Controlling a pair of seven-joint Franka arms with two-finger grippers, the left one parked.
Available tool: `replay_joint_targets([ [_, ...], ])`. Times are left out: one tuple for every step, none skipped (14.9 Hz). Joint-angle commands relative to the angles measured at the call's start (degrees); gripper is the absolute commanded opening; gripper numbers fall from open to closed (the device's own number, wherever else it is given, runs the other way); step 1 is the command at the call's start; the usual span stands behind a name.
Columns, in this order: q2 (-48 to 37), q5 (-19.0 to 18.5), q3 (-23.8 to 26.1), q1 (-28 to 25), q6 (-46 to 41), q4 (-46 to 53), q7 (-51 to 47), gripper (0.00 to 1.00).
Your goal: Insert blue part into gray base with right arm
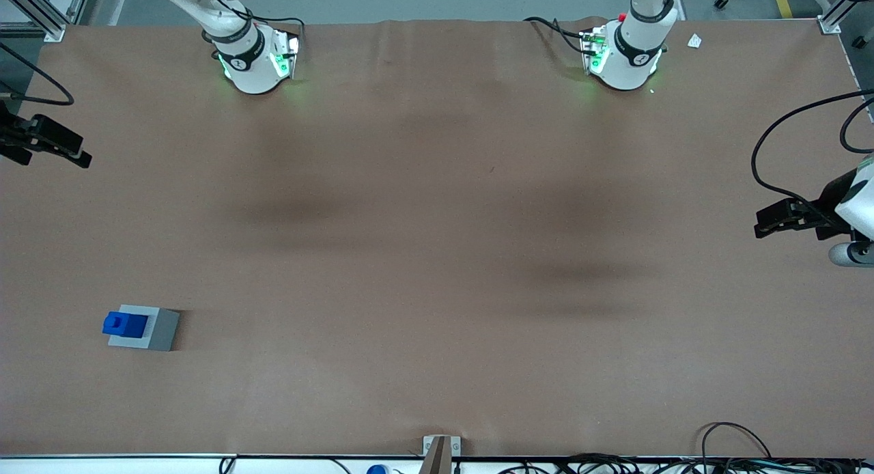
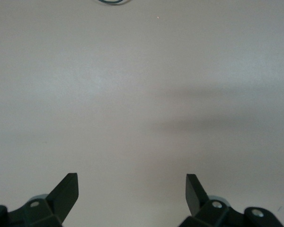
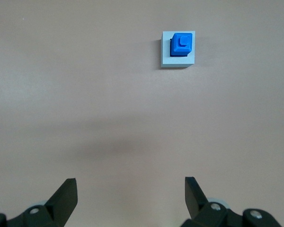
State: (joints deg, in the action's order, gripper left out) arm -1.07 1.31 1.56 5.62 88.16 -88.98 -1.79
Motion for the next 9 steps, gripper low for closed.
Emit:
replay_joint_targets([
  [-0.87, -0.61, -0.15, -0.44, 1.05, 0.11, -2.86, 1.0],
  [-0.69, -0.69, -0.15, -0.44, 1.05, 0.64, -2.86, 1.0],
  [0.0, -0.7, -0.15, -0.44, 1.13, 1.26, -2.78, 1.0],
  [0.79, -0.7, -0.15, -0.35, 1.13, 2.13, -2.78, 1.0],
  [1.41, -0.7, -0.15, -0.35, 1.22, 2.75, -2.78, 1.0],
  [1.85, -0.78, -0.15, -0.53, 1.13, 2.93, -2.6, 1.0],
  [1.86, -0.78, -0.15, -0.88, 0.96, 3.28, -2.69, 1.0],
  [1.77, -1.65, -0.15, -1.49, 0.87, 3.37, -2.69, 1.0],
  [1.77, -3.32, -0.15, -2.02, 0.96, 3.63, -2.69, 1.0],
])
